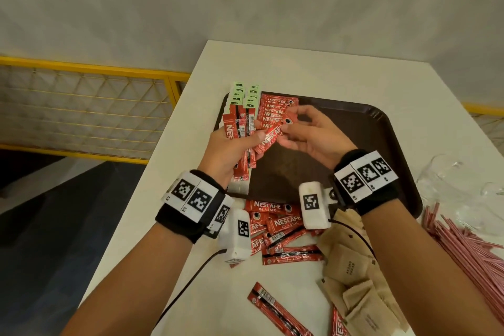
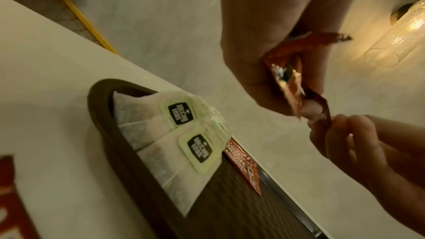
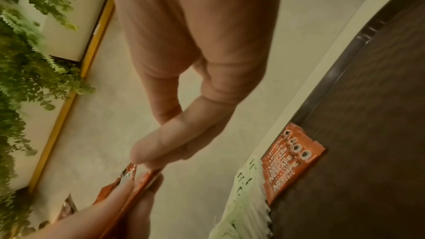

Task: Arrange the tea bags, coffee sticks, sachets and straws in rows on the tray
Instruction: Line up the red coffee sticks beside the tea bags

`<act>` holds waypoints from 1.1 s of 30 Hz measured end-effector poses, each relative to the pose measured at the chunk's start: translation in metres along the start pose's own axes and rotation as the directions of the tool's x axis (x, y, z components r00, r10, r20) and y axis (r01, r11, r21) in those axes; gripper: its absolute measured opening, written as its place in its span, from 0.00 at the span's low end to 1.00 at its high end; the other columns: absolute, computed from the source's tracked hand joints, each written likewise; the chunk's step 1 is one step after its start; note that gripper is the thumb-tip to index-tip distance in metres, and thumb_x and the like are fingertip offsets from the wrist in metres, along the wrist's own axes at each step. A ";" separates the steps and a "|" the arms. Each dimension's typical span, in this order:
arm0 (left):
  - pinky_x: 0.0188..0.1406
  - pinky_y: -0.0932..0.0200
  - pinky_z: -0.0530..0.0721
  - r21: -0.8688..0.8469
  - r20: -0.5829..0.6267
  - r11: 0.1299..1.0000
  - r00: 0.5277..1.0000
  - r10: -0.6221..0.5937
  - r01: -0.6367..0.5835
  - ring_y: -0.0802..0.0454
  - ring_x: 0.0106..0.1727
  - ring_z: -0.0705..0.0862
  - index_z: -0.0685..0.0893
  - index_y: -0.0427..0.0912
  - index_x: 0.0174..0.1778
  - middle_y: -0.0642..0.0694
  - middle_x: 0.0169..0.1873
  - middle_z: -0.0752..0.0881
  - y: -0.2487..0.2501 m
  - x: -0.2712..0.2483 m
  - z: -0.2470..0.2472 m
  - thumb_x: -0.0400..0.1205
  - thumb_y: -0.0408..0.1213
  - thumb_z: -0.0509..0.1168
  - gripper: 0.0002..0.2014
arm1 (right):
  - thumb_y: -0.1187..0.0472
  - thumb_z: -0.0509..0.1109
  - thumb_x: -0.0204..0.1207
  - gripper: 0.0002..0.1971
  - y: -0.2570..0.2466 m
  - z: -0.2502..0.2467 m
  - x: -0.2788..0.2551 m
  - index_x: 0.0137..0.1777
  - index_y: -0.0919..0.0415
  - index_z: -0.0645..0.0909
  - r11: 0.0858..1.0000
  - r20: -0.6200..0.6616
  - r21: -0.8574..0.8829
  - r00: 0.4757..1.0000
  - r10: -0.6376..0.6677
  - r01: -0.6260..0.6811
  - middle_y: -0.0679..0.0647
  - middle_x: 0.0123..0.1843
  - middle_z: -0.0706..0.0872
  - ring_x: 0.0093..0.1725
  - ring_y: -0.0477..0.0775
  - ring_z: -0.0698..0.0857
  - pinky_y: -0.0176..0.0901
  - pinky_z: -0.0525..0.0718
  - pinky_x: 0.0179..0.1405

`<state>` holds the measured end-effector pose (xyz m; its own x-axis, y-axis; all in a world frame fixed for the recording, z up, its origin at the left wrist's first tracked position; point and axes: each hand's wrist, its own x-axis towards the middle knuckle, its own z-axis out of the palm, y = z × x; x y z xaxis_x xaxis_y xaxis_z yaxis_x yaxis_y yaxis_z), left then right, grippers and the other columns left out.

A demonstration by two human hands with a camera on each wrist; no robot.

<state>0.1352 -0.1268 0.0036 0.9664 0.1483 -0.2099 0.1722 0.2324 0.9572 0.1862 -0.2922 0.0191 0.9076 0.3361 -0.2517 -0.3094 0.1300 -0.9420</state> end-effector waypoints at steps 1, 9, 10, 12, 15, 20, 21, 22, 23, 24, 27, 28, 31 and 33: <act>0.36 0.62 0.87 0.041 -0.016 0.999 1.000 0.014 -0.013 0.55 0.41 0.89 0.85 0.44 0.50 0.48 0.43 0.90 0.001 0.002 -0.001 0.74 0.29 0.73 0.11 | 0.74 0.66 0.77 0.11 0.001 -0.003 0.000 0.56 0.63 0.75 1.000 0.008 -0.015 1.000 0.001 -0.001 0.61 0.43 0.86 0.33 0.48 0.88 0.34 0.87 0.32; 0.49 0.59 0.84 0.271 0.005 0.961 0.998 0.066 -0.065 0.55 0.46 0.87 0.85 0.44 0.53 0.51 0.44 0.88 0.021 0.019 -0.005 0.73 0.34 0.75 0.14 | 0.68 0.70 0.68 0.10 -0.013 -0.024 0.012 0.49 0.62 0.81 0.988 0.080 -0.154 0.997 -0.010 0.023 0.55 0.38 0.85 0.32 0.45 0.85 0.32 0.85 0.30; 0.48 0.59 0.84 0.268 0.006 0.961 0.998 0.063 -0.062 0.54 0.46 0.87 0.85 0.44 0.54 0.50 0.46 0.89 0.022 0.020 -0.005 0.73 0.34 0.75 0.14 | 0.71 0.69 0.71 0.09 -0.016 -0.026 0.013 0.51 0.63 0.82 0.981 0.097 -0.195 0.995 0.013 0.006 0.57 0.40 0.85 0.33 0.45 0.86 0.31 0.86 0.32; 0.43 0.60 0.85 0.213 -0.016 0.975 0.998 0.061 -0.056 0.52 0.44 0.88 0.85 0.42 0.55 0.47 0.47 0.89 0.023 0.023 -0.009 0.73 0.33 0.75 0.14 | 0.73 0.66 0.75 0.08 -0.020 -0.030 0.015 0.51 0.65 0.83 0.967 0.089 -0.254 0.995 0.041 -0.017 0.59 0.43 0.85 0.35 0.46 0.87 0.32 0.87 0.35; 0.39 0.61 0.85 0.064 -0.096 0.997 0.994 0.048 -0.042 0.51 0.43 0.90 0.85 0.44 0.50 0.44 0.47 0.90 0.022 0.024 -0.016 0.74 0.31 0.73 0.10 | 0.75 0.65 0.77 0.07 -0.020 -0.043 0.023 0.50 0.68 0.82 0.967 -0.072 -0.246 0.996 0.050 -0.067 0.59 0.44 0.85 0.37 0.47 0.88 0.33 0.88 0.37; 0.33 0.65 0.85 -0.100 -0.113 0.995 0.994 0.005 -0.016 0.55 0.35 0.89 0.84 0.44 0.46 0.46 0.40 0.89 0.019 0.020 -0.025 0.76 0.30 0.71 0.07 | 0.75 0.67 0.76 0.06 0.001 -0.056 0.048 0.51 0.73 0.82 0.877 -0.327 -0.380 0.929 0.172 -0.295 0.62 0.42 0.83 0.40 0.53 0.84 0.39 0.89 0.35; 0.32 0.65 0.85 -0.119 -0.105 0.993 0.994 -0.003 -0.009 0.55 0.34 0.89 0.84 0.43 0.47 0.45 0.40 0.89 0.019 0.019 -0.025 0.76 0.30 0.71 0.06 | 0.75 0.67 0.76 0.03 0.004 -0.054 0.052 0.46 0.70 0.82 0.855 -0.345 -0.396 0.917 0.200 -0.335 0.63 0.42 0.84 0.40 0.53 0.85 0.40 0.89 0.34; 0.32 0.65 0.85 -0.131 -0.097 0.991 0.995 -0.009 -0.004 0.55 0.34 0.89 0.84 0.42 0.48 0.45 0.40 0.89 0.018 0.018 -0.024 0.76 0.30 0.71 0.07 | 0.74 0.68 0.76 0.04 0.007 -0.052 0.056 0.41 0.68 0.82 0.839 -0.357 -0.410 0.909 0.214 -0.358 0.63 0.43 0.84 0.39 0.53 0.85 0.41 0.90 0.33; 0.31 0.66 0.85 -0.134 -0.090 0.991 0.996 -0.012 0.000 0.55 0.34 0.89 0.84 0.42 0.48 0.45 0.40 0.89 0.018 0.018 -0.024 0.76 0.30 0.71 0.07 | 0.73 0.69 0.76 0.05 0.009 -0.050 0.061 0.39 0.66 0.81 0.825 -0.364 -0.430 0.906 0.214 -0.368 0.63 0.43 0.85 0.39 0.52 0.85 0.42 0.89 0.33; 0.31 0.66 0.85 -0.133 -0.083 0.991 0.996 -0.015 0.004 0.55 0.34 0.89 0.84 0.42 0.48 0.46 0.40 0.89 0.017 0.017 -0.024 0.76 0.30 0.71 0.07 | 0.72 0.69 0.75 0.05 0.010 -0.048 0.065 0.39 0.65 0.81 0.807 -0.373 -0.461 0.906 0.202 -0.370 0.62 0.43 0.85 0.40 0.52 0.85 0.44 0.89 0.36; 0.32 0.66 0.85 -0.130 -0.068 0.991 0.997 -0.023 0.014 0.55 0.34 0.89 0.84 0.43 0.48 0.46 0.40 0.88 0.017 0.017 -0.026 0.76 0.30 0.71 0.07 | 0.68 0.73 0.74 0.01 0.012 -0.043 0.075 0.44 0.65 0.84 0.716 -0.419 -0.574 0.894 0.160 -0.397 0.59 0.46 0.86 0.47 0.53 0.85 0.51 0.86 0.53; 0.32 0.65 0.85 -0.130 -0.065 0.991 0.998 -0.026 0.018 0.55 0.35 0.89 0.84 0.43 0.48 0.46 0.40 0.88 0.017 0.017 -0.027 0.76 0.30 0.71 0.07 | 0.67 0.74 0.73 0.04 0.013 -0.043 0.078 0.47 0.64 0.85 0.695 -0.430 -0.596 0.891 0.148 -0.403 0.59 0.48 0.86 0.49 0.53 0.84 0.52 0.85 0.56; 0.32 0.65 0.85 -0.128 -0.063 0.991 0.997 -0.033 0.025 0.55 0.34 0.88 0.84 0.43 0.48 0.47 0.37 0.88 0.017 0.017 -0.032 0.76 0.30 0.71 0.07 | 0.67 0.75 0.72 0.06 0.015 -0.039 0.083 0.48 0.63 0.86 0.662 -0.437 -0.626 0.888 0.141 -0.413 0.57 0.49 0.85 0.51 0.55 0.83 0.54 0.84 0.59; 0.31 0.65 0.85 -0.132 -0.062 0.991 0.997 -0.037 0.028 0.55 0.34 0.88 0.84 0.42 0.48 0.47 0.35 0.88 0.016 0.017 -0.035 0.76 0.30 0.71 0.07 | 0.66 0.74 0.72 0.08 0.016 -0.036 0.084 0.51 0.64 0.85 0.649 -0.442 -0.638 0.887 0.133 -0.415 0.57 0.49 0.84 0.52 0.55 0.82 0.54 0.83 0.61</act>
<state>0.1481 -0.0867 0.0080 0.9457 0.1992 -0.2570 0.1727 0.3619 0.9161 0.2681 -0.2954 -0.0249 0.8894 -0.0967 -0.4468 -0.3963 -0.6504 -0.6480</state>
